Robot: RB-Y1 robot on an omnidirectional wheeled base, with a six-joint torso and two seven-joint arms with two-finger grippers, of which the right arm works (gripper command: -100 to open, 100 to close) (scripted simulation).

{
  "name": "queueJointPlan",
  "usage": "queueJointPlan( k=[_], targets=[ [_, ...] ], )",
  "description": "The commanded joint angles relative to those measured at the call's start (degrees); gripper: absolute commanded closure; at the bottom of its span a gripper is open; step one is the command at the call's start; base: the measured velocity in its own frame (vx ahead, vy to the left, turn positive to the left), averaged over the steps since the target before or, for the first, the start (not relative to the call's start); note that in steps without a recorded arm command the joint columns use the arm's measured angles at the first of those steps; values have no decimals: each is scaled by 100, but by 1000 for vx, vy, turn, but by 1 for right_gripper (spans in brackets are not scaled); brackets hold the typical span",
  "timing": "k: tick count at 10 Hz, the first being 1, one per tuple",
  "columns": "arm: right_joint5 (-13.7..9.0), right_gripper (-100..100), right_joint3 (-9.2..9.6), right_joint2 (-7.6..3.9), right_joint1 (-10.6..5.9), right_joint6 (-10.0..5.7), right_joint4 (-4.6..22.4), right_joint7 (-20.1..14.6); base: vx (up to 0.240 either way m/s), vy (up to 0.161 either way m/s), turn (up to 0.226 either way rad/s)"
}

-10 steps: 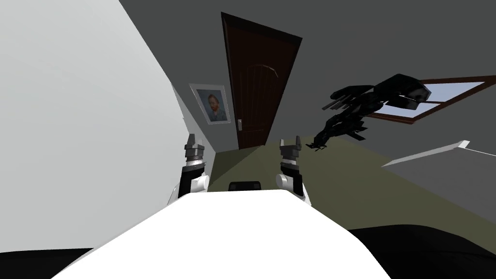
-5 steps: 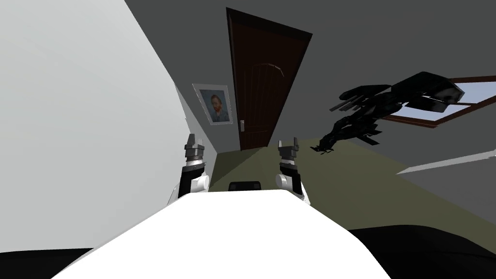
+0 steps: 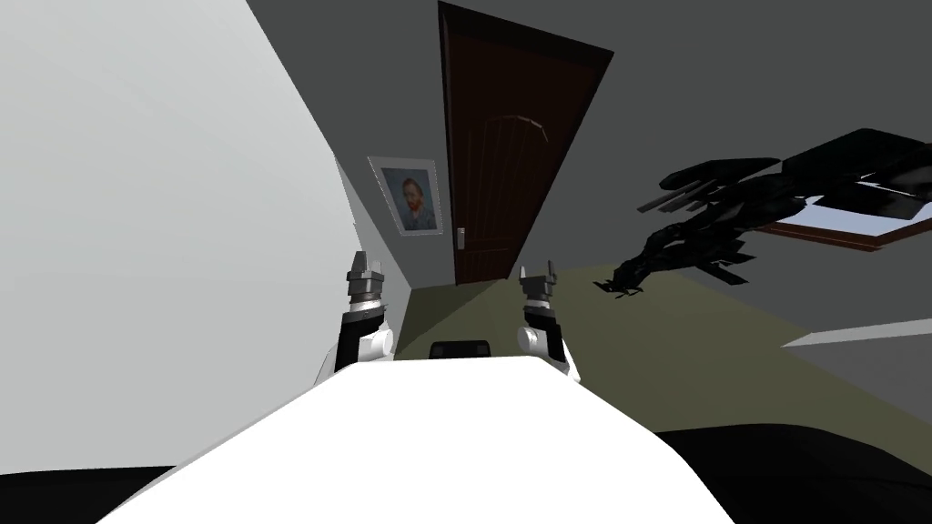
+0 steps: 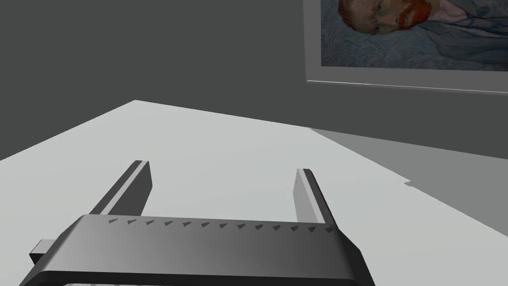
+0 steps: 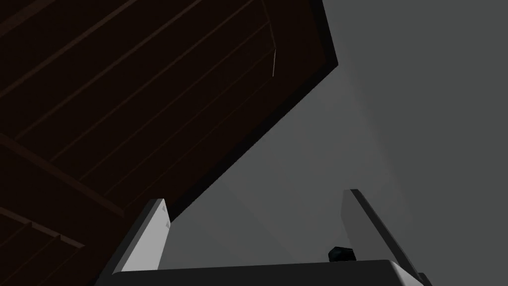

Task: Pull the door open

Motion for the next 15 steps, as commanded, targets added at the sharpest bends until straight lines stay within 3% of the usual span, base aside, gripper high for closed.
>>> queueJointPlan(
  k=[1,15],
  targets=[
    [-44,-100,8,-42,-11,15,105,-219,103,43,86],
    [-457,-100,30,-331,-262,222,1131,-2104,108,34,90]
  ],
)
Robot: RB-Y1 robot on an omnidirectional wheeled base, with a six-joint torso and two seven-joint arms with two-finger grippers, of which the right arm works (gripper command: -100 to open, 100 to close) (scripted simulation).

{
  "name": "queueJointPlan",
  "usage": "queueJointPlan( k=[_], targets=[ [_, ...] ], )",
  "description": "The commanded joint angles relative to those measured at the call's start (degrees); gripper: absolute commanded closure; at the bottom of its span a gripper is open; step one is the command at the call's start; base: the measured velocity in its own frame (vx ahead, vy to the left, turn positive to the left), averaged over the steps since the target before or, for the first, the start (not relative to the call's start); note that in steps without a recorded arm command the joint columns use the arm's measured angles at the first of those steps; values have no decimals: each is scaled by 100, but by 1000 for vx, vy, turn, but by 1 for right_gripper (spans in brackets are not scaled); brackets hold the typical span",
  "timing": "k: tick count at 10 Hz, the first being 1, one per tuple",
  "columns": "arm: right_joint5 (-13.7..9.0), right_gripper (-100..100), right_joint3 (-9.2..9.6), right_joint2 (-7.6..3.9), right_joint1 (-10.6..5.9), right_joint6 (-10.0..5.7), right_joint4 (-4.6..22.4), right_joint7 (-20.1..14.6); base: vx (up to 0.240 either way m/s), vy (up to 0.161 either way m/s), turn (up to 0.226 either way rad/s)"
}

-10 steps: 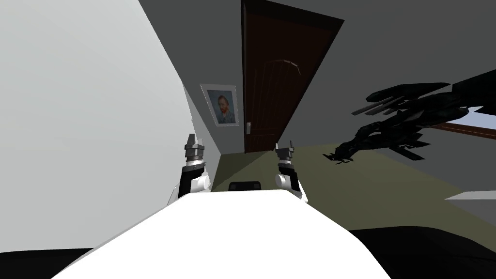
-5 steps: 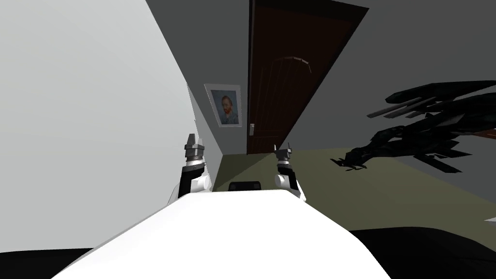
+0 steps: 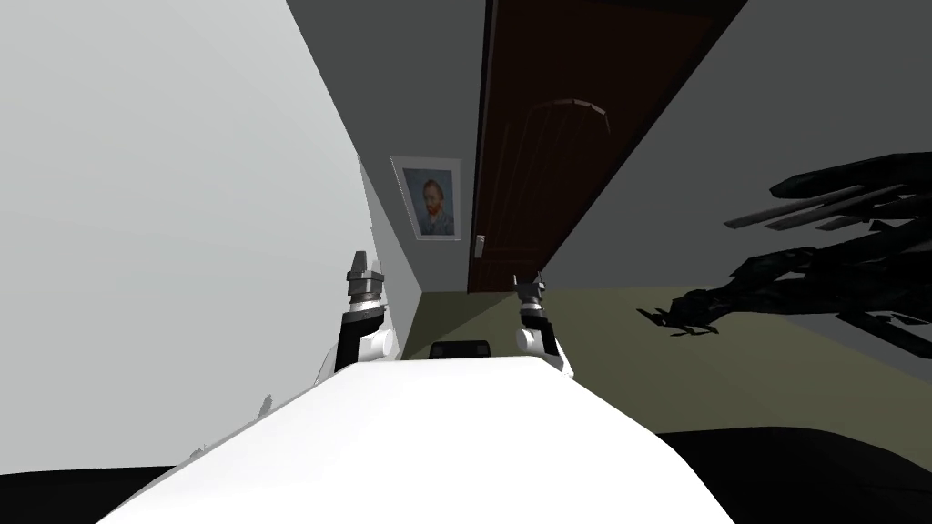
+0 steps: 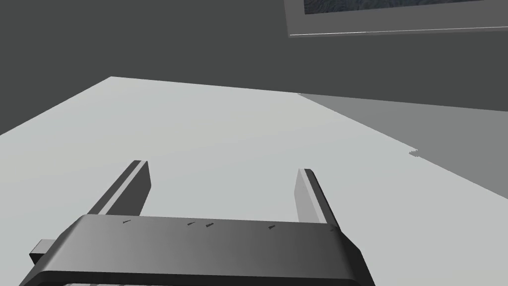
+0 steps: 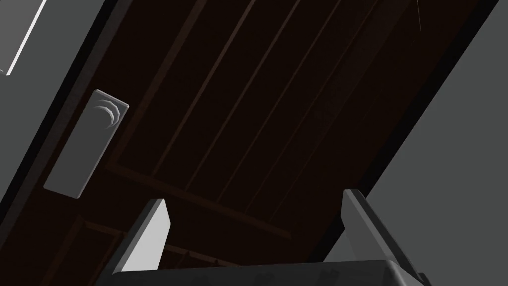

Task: Pull the door open

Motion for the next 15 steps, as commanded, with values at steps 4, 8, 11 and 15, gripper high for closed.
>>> queueJointPlan(
  k=[4,8,11,15],
  targets=[
    [-141,-100,-2,-76,-96,87,339,-642,119,22,92],
    [-254,-100,4,-129,-165,144,621,-1159,104,22,90],
    [-336,-100,9,-164,-215,185,824,-1533,111,7,84],
    [-435,-100,14,-202,-275,235,1071,-1986,111,12,76]
  ],
)
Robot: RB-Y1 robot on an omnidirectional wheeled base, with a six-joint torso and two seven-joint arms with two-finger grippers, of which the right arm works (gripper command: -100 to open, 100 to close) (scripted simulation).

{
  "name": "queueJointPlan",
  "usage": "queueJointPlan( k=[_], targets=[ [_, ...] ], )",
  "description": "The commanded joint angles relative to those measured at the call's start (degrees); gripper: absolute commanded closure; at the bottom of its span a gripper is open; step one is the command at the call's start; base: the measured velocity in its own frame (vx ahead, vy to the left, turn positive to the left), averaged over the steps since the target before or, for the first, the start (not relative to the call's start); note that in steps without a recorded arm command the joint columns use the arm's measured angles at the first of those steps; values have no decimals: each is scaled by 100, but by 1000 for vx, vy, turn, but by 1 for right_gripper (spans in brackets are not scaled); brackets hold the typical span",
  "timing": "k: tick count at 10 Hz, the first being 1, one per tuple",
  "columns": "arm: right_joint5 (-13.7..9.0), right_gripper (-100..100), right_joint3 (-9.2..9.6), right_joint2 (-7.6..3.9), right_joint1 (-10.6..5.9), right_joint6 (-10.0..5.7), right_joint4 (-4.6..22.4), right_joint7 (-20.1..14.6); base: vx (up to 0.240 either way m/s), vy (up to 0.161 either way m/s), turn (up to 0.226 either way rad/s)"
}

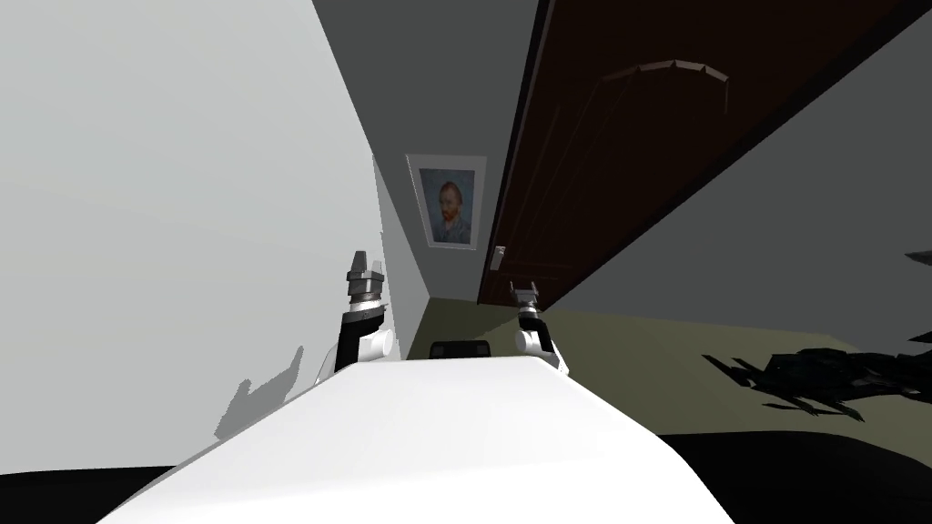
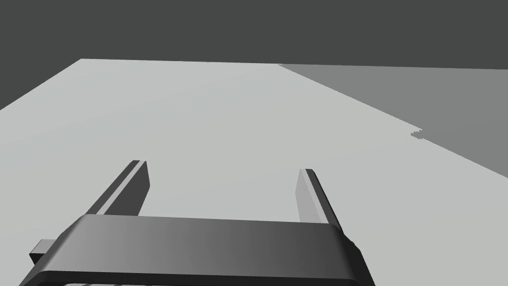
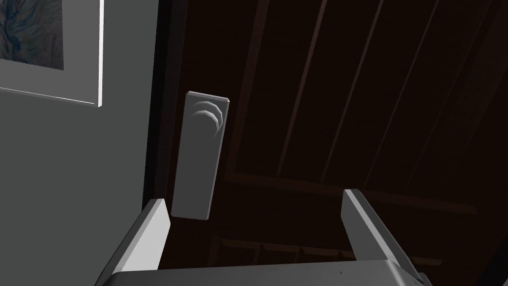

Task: Pull the door open

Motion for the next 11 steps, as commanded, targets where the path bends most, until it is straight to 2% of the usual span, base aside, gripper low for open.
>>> queueJointPlan(
  k=[1,11],
  targets=[
    [-41,-100,1,-17,-21,27,91,-192,107,12,73],
    [-270,-100,13,-88,-161,143,662,-1241,121,-9,70]
  ],
)
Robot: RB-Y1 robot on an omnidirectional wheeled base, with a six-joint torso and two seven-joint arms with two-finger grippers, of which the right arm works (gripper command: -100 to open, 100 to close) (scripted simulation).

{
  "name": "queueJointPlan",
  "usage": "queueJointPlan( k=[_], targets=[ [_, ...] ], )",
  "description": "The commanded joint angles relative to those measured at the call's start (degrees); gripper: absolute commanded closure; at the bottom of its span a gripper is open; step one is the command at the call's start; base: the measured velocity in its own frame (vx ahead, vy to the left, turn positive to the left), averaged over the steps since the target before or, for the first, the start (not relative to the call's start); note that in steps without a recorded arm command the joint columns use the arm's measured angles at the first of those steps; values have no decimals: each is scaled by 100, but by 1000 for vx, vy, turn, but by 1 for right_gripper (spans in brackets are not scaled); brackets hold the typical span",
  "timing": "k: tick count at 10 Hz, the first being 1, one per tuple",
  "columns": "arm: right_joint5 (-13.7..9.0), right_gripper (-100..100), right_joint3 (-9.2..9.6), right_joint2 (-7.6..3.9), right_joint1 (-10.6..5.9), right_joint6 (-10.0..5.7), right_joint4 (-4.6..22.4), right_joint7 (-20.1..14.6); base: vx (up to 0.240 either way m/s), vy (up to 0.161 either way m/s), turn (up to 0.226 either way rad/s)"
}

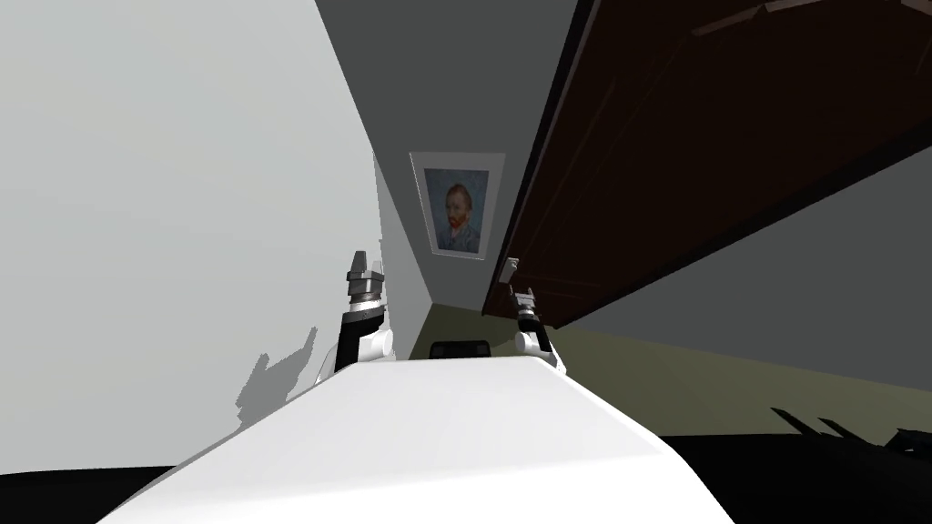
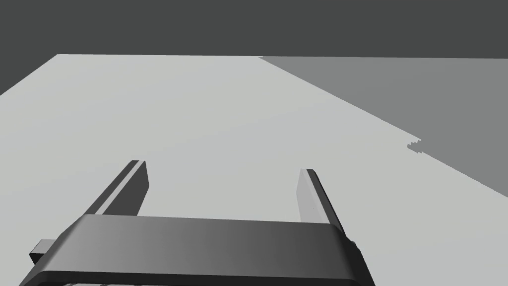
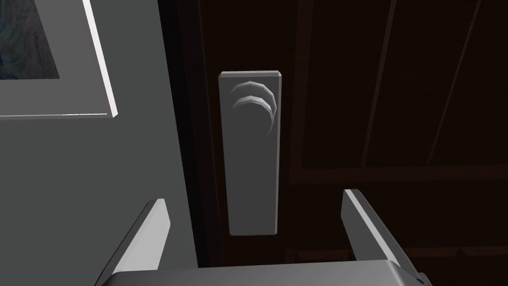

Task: Pull the door open

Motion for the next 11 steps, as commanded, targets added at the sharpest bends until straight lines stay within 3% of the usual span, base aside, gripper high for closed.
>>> queueJointPlan(
  k=[1,2,3,6,10,11],
  targets=[
    [-33,-100,3,-12,-10,16,75,-161,138,-40,54],
    [-19,-100,2,-6,-18,8,61,-94,58,-22,14],
    [-96,-100,-183,-126,-67,5,244,-162,109,38,80],
    [-188,-100,-385,-266,-170,5,460,-226,185,9,62],
    [-243,-100,-412,-320,-390,15,586,-281,181,-51,83],
    [-241,-100,-420,-327,-357,2,588,-282,77,-25,25]
  ],
)
